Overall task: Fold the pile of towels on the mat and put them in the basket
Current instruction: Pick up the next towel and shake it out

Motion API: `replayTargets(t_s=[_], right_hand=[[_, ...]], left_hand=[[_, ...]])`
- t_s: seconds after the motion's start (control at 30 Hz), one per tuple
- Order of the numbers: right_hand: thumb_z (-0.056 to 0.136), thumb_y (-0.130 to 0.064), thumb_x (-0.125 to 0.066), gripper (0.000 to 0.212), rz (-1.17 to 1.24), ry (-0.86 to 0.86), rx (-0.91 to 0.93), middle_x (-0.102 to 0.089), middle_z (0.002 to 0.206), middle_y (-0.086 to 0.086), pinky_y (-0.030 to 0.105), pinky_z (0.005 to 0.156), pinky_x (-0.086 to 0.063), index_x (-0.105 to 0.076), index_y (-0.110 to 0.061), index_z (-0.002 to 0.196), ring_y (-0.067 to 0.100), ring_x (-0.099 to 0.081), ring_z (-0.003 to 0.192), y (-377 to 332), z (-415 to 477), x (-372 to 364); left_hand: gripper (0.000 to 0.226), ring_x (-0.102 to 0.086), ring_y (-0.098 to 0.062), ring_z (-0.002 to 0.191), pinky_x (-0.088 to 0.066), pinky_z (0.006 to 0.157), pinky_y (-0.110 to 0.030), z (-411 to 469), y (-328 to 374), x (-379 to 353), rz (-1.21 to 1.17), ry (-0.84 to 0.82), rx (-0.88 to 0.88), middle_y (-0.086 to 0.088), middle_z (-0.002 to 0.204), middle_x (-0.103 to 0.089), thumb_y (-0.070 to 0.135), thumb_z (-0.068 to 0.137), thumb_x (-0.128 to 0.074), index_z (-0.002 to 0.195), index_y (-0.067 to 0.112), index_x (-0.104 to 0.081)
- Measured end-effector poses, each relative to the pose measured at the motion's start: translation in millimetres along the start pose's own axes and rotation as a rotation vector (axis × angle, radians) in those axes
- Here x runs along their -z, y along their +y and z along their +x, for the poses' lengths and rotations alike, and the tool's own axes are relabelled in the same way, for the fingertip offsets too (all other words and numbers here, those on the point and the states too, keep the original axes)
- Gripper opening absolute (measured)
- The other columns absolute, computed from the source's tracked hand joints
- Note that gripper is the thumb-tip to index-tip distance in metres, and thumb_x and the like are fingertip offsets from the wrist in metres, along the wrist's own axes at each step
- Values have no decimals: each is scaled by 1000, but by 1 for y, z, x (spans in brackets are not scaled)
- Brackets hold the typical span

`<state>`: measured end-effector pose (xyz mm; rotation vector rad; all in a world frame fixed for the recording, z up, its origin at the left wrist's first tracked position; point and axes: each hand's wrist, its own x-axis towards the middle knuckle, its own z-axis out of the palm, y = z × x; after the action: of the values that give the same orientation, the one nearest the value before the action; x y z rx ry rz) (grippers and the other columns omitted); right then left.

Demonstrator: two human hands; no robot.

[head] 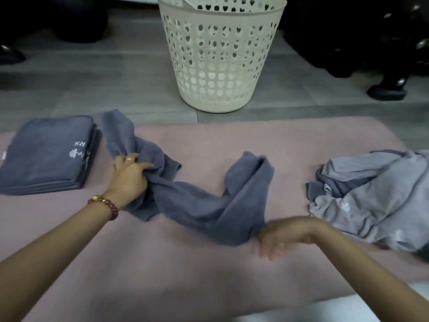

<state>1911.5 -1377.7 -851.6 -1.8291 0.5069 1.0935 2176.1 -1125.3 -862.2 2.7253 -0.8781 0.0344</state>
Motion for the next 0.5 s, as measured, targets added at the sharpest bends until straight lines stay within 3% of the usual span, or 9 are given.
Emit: replayTargets(t_s=[0.03,0.1,0.17,0.27,0.33,0.4,0.43,0.5], right_hand=[[83,-29,-60,10,-128,-64,-156,-57,84,1,19,60,-44,-58,-20,87,11,-58,70,12,0,-4],[90,-36,-56,23,-115,152,-281,-56,88,-2,19,60,-44,-54,-15,100,19,-63,85,30,-3,-3],[94,-36,-51,27,173,508,-202,-61,103,5,25,66,-45,-54,-12,106,26,-63,98,39,-1,4],[92,-40,-51,49,459,725,-83,-49,131,8,35,85,-43,-38,-16,132,24,-51,109,37,10,10],[89,-44,-53,68,553,809,-23,-39,141,8,37,91,-41,-21,-21,144,25,-43,120,30,21,12],[87,-47,-57,78,688,843,102,-35,145,8,39,95,-41,-14,-23,146,25,-41,125,20,29,14],[84,-46,-63,84,708,829,144,-37,143,8,37,95,-42,-12,-21,146,23,-43,123,17,33,14],[78,-31,-74,93,506,777,139,-41,139,8,32,97,-42,-12,-15,145,22,-46,120,14,40,12]], left_hand=[[42,-30,-37,126,-21,104,-40,-5,7,-7,21,-41,46,-13,141,-41,4,84,-53,121,22,-63],[35,-23,-30,134,-15,105,-38,-15,26,-22,-22,-72,1,-9,145,-39,14,87,-55,121,22,-63],[36,-30,-22,134,-16,102,-33,-25,48,-36,-85,-172,-139,-3,139,-47,39,88,-49,118,27,-64],[72,-33,-17,134,-21,107,-37,-39,81,-59,-127,-476,-381,2,141,-45,70,71,-26,126,35,-56],[67,-26,-16,139,-21,110,-41,-52,101,-75,-152,-612,-551,2,151,-32,65,78,-39,137,34,-43],[58,-16,-15,143,-19,112,-41,-66,119,-87,-151,-636,-781,2,156,-20,45,88,-51,142,29,-37],[53,-13,-14,144,-17,112,-40,-72,127,-90,-137,-637,-881,3,156,-20,35,92,-50,142,25,-37],[45,-22,-15,142,-20,113,-36,-80,137,-92,-221,-654,-962,2,150,-36,22,93,-50,138,18,-45]])
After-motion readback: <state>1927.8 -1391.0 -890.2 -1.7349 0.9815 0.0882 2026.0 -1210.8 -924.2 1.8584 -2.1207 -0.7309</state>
